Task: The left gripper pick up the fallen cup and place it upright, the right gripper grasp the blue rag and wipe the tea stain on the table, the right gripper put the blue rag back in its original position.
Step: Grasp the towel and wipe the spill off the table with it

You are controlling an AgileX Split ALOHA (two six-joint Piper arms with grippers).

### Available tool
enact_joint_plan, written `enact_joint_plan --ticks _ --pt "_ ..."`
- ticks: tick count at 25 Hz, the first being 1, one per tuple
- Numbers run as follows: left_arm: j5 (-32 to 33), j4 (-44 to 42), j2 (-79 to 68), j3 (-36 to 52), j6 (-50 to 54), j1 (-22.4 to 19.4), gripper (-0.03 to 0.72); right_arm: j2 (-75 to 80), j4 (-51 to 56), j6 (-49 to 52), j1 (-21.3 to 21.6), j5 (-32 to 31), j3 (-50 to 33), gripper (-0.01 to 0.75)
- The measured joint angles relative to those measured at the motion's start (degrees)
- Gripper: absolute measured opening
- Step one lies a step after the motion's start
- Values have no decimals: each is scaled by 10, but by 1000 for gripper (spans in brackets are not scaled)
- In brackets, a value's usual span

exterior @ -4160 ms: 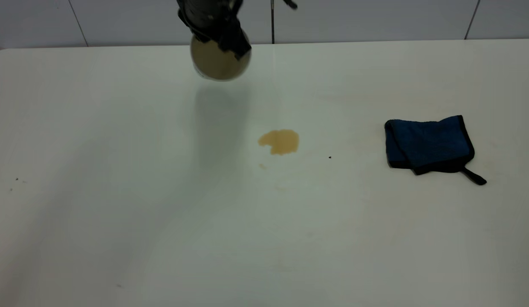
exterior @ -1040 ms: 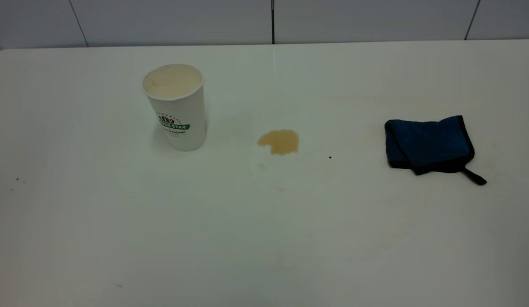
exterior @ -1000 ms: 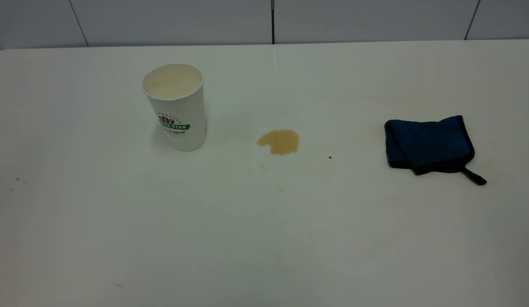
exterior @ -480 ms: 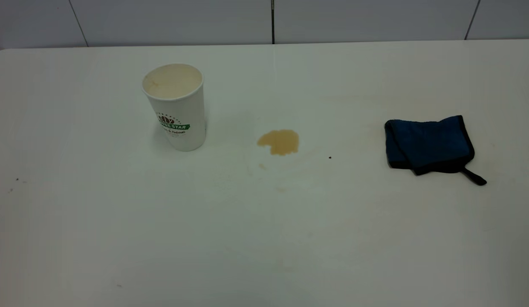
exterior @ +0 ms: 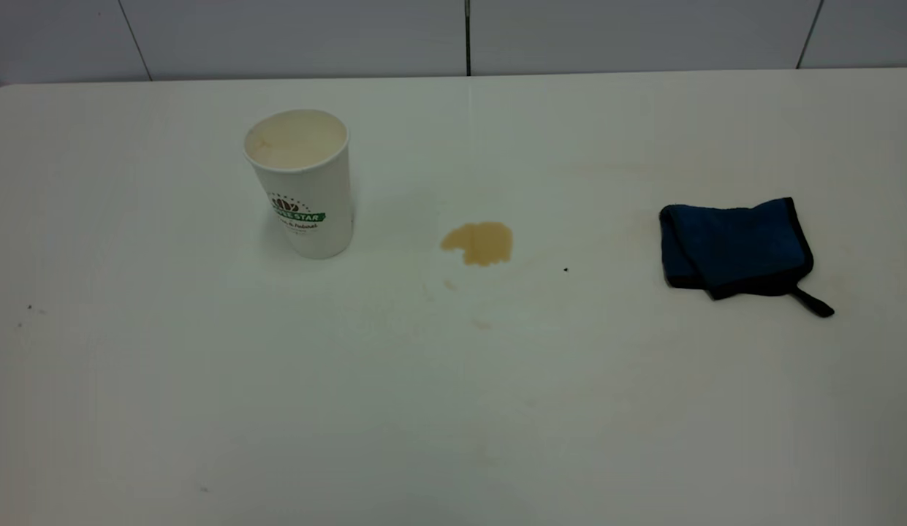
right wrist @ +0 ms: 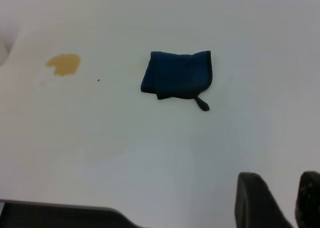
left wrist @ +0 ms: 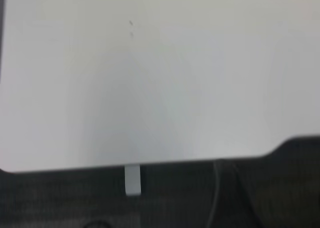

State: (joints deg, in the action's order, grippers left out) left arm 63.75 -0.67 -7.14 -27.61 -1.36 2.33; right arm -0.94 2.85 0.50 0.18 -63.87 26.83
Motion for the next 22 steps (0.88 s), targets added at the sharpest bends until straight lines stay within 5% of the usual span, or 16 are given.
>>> enact_joint_plan --ticks 10,14,22 --pt "6 1 82 0 -1 -22 456 0 22 0 0 3 1 240" --pt "6 1 82 0 -1 -22 456 13 79 -1 0 56 4 256" --pt "6 1 82 0 -1 -22 455 265 126 -123 0 206 0 475"
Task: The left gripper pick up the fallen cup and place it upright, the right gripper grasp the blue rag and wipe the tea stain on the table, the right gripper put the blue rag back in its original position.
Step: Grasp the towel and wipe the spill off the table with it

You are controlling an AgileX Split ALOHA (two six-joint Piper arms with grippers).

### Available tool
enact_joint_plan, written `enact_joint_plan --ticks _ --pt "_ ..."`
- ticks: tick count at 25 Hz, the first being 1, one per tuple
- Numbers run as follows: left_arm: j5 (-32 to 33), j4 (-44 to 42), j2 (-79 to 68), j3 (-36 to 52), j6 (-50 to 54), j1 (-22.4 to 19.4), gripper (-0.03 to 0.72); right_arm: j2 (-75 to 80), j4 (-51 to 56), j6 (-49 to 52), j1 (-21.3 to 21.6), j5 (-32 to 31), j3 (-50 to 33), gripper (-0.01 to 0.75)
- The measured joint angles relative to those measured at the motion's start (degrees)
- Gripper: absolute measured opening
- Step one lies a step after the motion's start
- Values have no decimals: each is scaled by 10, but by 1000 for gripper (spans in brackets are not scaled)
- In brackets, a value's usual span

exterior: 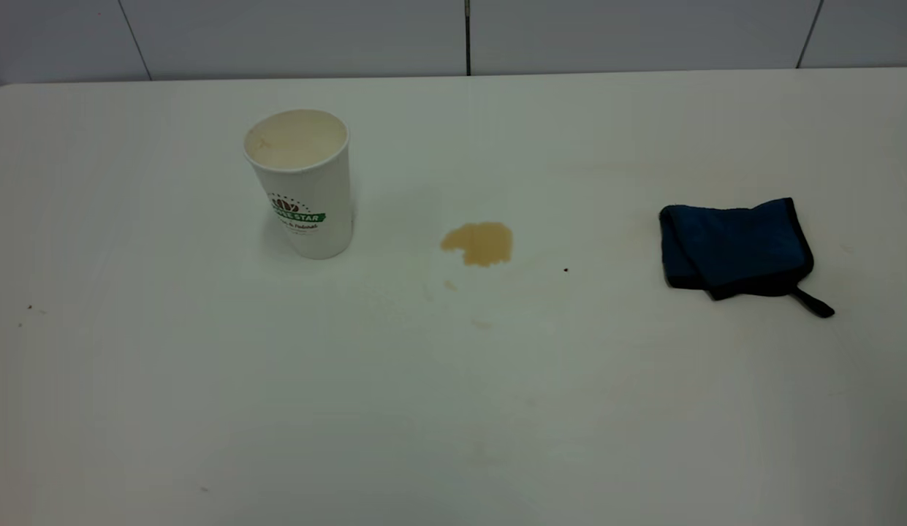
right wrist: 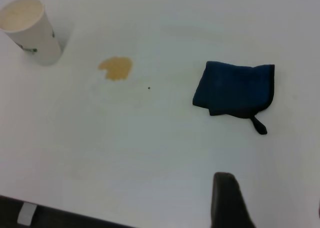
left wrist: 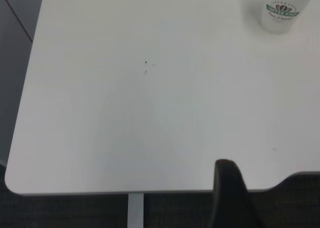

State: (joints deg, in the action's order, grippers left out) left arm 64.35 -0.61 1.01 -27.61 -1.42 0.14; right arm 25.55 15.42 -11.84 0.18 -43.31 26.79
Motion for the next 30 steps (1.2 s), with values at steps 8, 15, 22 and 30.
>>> enact_joint_plan --ticks 8,15,22,30 --pt "0 0 0 0 0 0 454 275 92 -104 0 189 3 586" --pt "0 0 0 0 1 0 454 532 188 -241 0 279 71 580" --pt "0 0 0 0 1 0 454 773 212 -292 0 312 193 580" --pt "0 0 0 0 1 0 454 1018 214 -340 1 343 379 580"
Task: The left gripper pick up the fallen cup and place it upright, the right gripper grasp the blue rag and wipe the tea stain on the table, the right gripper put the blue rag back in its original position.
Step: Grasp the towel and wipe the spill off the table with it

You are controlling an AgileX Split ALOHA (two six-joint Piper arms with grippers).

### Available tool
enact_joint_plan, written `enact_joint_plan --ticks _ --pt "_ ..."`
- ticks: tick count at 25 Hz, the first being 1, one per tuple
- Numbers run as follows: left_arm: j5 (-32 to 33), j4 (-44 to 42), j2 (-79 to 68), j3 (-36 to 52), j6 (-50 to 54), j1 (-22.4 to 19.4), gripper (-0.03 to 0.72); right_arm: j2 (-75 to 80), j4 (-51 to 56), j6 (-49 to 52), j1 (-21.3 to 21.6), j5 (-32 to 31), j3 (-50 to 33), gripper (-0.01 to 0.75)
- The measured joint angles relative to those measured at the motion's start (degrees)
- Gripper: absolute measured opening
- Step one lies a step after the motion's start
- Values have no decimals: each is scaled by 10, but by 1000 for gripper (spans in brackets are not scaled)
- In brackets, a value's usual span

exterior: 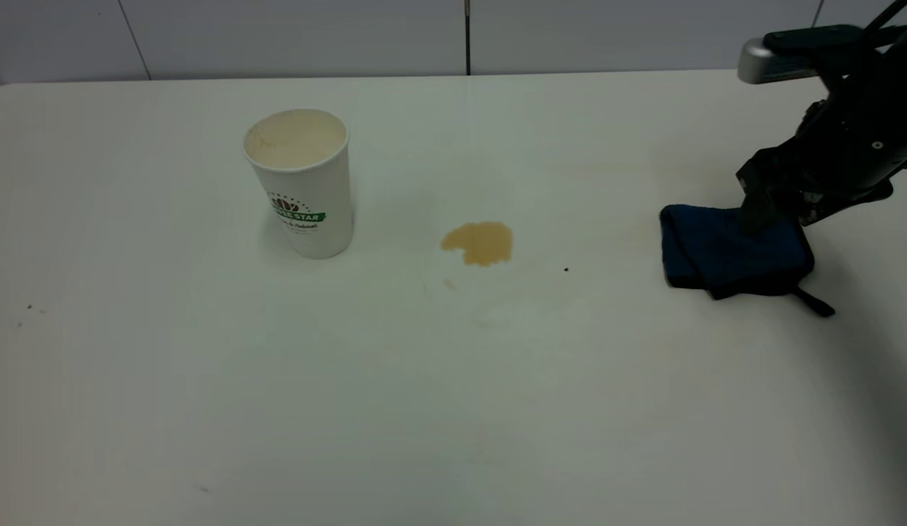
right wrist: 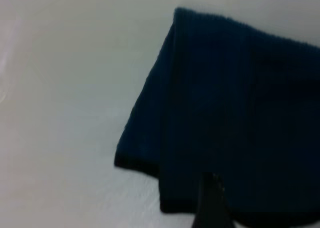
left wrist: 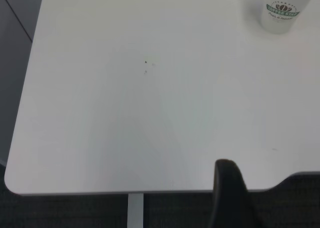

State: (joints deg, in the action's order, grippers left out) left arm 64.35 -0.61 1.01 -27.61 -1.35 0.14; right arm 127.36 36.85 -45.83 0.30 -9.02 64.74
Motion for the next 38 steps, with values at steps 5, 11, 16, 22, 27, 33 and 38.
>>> enact_joint_plan --ticks 5,11,16,22,27,33,38 --pt "0 0 0 0 0 0 454 74 0 -19 2 0 92 580" --pt "0 0 0 0 0 0 454 128 -7 -34 2 -4 137 580" --pt "0 0 0 0 -1 0 454 139 -22 -35 -2 -3 141 556" --pt "0 0 0 0 -1 0 454 142 -31 -34 -34 10 144 138" --pt "0 0 0 0 -1 0 454 160 -33 -34 -93 17 189 83" --pt "0 0 0 0 -1 0 454 223 -33 -34 -159 -13 323 83" --pt "0 0 0 0 -1 0 454 273 -33 -33 -198 -47 429 83"
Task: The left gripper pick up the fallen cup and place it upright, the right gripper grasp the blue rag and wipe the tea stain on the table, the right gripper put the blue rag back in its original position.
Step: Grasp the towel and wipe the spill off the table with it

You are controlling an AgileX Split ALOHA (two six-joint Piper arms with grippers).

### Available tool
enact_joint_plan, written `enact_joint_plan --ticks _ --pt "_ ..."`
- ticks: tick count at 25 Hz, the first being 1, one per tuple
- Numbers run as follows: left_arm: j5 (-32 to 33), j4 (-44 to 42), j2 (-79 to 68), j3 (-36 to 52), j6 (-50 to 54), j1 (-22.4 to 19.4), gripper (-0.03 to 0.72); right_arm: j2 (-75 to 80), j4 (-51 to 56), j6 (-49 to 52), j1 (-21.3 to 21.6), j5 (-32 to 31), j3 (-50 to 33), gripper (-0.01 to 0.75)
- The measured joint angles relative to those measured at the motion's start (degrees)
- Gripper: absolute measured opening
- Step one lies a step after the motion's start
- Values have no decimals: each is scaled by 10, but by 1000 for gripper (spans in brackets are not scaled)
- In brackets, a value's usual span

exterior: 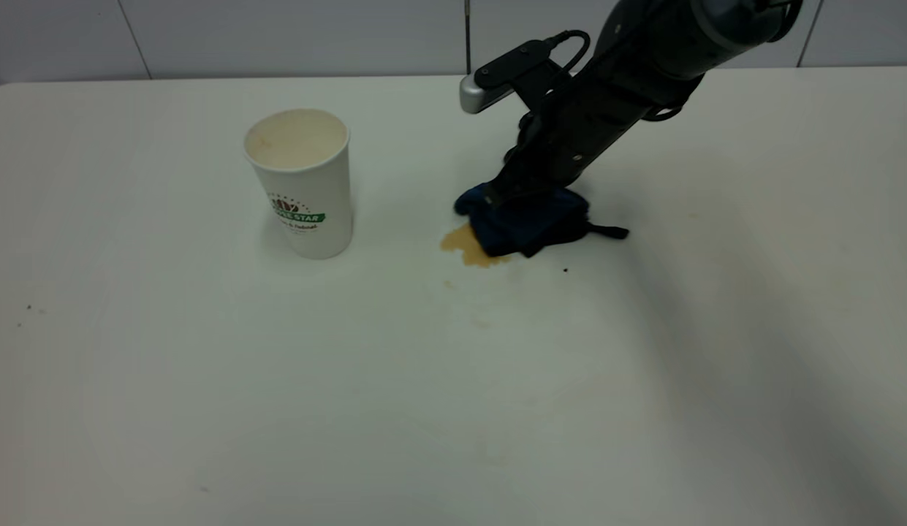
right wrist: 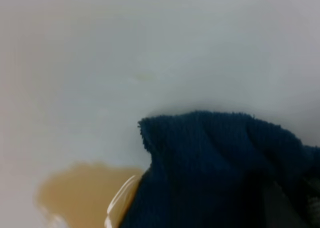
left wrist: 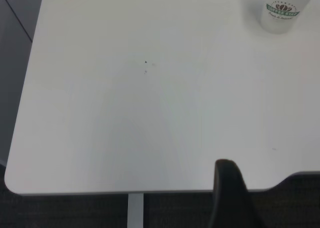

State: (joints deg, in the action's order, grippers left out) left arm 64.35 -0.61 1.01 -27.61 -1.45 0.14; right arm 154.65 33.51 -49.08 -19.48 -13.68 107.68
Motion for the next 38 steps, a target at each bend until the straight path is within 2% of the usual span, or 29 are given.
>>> enact_joint_plan --ticks 5,7,11,14,16,18,22,24,26,30,35,38 --pt "0 0 0 0 0 0 454 15 0 5 -37 -75 41 83" --pt "0 0 0 0 1 0 454 14 0 6 -52 -128 44 83" --pt "0 0 0 0 1 0 454 11 -8 14 -65 -273 48 82" --pt "0 0 0 0 1 0 454 9 -63 70 -59 -323 50 82" --pt "0 0 0 0 1 0 454 4 -129 134 -47 -324 50 82" --pt "0 0 0 0 1 0 454 -1 -206 218 -29 -297 51 82" --pt "0 0 0 0 1 0 454 0 -360 365 3 -158 53 82" --pt "0 0 0 0 1 0 454 5 -392 404 9 -98 52 82" --pt "0 0 0 0 1 0 454 6 -395 417 8 -78 50 82" --pt "0 0 0 0 1 0 454 8 -332 391 4 -102 52 82" --pt "0 0 0 0 1 0 454 5 -166 248 -7 -211 55 82" --pt "0 0 0 0 0 0 454 5 -65 175 -35 -267 55 82"
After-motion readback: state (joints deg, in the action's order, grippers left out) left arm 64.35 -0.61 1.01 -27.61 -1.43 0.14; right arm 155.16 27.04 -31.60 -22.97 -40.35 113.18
